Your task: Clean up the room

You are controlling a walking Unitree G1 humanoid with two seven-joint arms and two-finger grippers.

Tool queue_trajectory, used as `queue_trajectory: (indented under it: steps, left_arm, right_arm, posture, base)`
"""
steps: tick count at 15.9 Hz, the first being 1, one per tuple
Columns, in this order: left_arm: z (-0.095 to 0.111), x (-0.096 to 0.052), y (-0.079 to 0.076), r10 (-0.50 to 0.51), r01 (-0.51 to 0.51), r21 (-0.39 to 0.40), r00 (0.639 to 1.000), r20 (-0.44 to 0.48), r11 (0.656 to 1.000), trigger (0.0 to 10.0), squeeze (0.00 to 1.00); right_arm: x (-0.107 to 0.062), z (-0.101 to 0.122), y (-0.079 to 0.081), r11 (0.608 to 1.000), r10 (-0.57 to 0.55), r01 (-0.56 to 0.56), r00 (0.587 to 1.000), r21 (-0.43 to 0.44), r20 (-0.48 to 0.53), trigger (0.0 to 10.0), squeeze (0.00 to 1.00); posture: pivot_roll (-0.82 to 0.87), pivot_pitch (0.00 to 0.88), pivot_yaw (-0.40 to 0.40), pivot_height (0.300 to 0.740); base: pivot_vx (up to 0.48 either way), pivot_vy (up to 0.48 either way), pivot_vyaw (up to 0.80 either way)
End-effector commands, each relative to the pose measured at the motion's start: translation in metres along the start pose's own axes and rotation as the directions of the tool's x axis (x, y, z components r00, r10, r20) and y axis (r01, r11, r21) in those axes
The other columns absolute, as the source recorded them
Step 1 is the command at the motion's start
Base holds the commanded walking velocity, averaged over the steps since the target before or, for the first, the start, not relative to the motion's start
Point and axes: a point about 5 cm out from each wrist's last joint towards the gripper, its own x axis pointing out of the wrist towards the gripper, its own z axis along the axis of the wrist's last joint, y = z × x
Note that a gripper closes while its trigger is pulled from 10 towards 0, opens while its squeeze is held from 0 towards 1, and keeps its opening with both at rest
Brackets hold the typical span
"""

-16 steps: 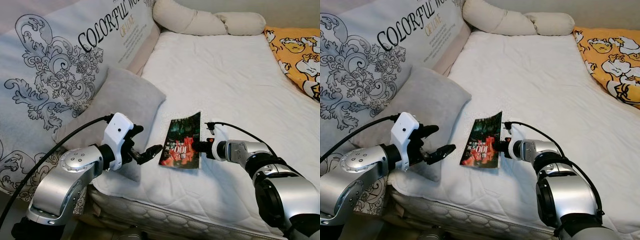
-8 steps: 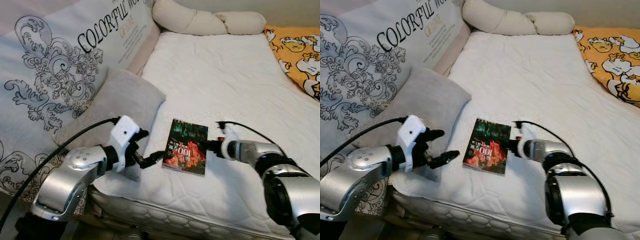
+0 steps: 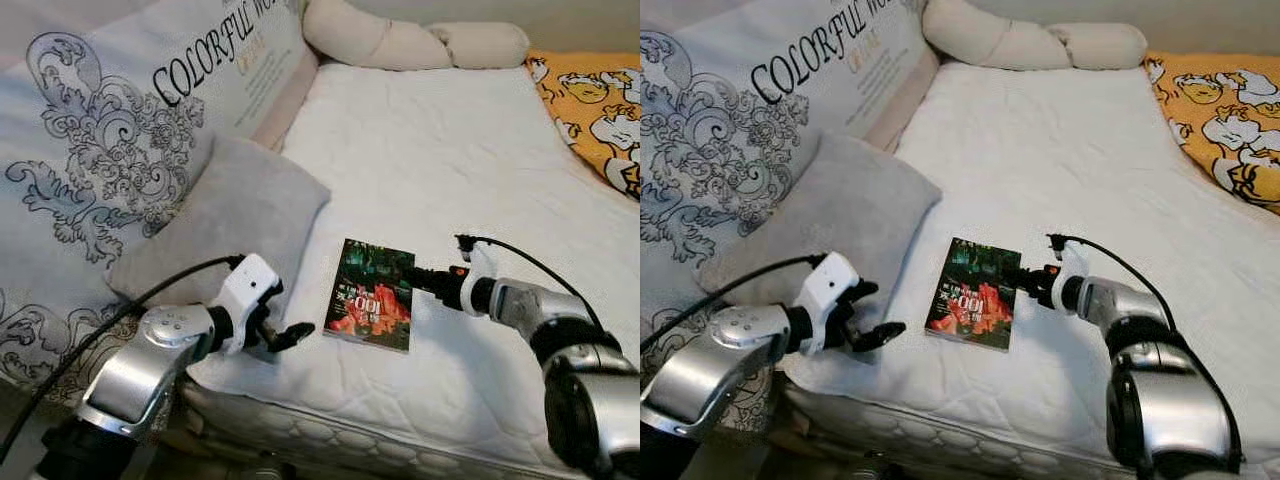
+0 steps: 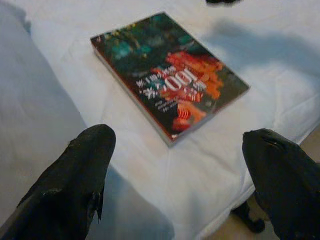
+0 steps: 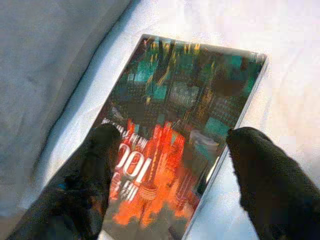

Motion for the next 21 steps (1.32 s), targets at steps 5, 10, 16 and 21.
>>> queue_trajectory:
  steps: [5,10,16,21]
  left_arm:
    - [0.005,0.0,-0.002,0.079,-0.074,-0.046,0.988,0.13,0.996,10.0,0.0]
    - [0.008,-0.007,-0.001,0.3,-0.266,-0.16,0.919,0.256,0.951,10.0,0.0]
    - [-0.005,-0.029,-0.008,0.446,-0.395,-0.228,0.856,0.261,0.89,10.0,0.0]
    - [-0.006,-0.031,-0.013,0.461,-0.417,-0.212,0.852,0.249,0.884,10.0,0.0]
  right_arm:
    - [-0.015,-0.004,0.027,0.982,-0.143,0.175,0.932,-0.068,0.334,10.0,0.0]
    - [-0.039,-0.026,0.047,0.938,-0.312,0.345,0.83,0.014,0.463,10.0,0.0]
    - [-0.044,-0.036,0.072,0.934,-0.279,0.35,0.846,-0.077,0.454,10.0,0.0]
    - [-0.047,-0.036,0.074,0.926,-0.285,0.364,0.848,-0.102,0.447,10.0,0.0]
  posture:
    - [-0.01,0.0,0.055,0.74]
    - [-0.01,0.0,0.035,0.74]
    - [0.03,0.0,0.001,0.74]
    - [0.03,0.0,-0.001,0.74]
  base:
    - [0.0,0.0,0.0]
    - [0.0,0.0,-0.8]
    - [0.0,-0.235,-0.53]
    - [0.0,-0.384,-0.31]
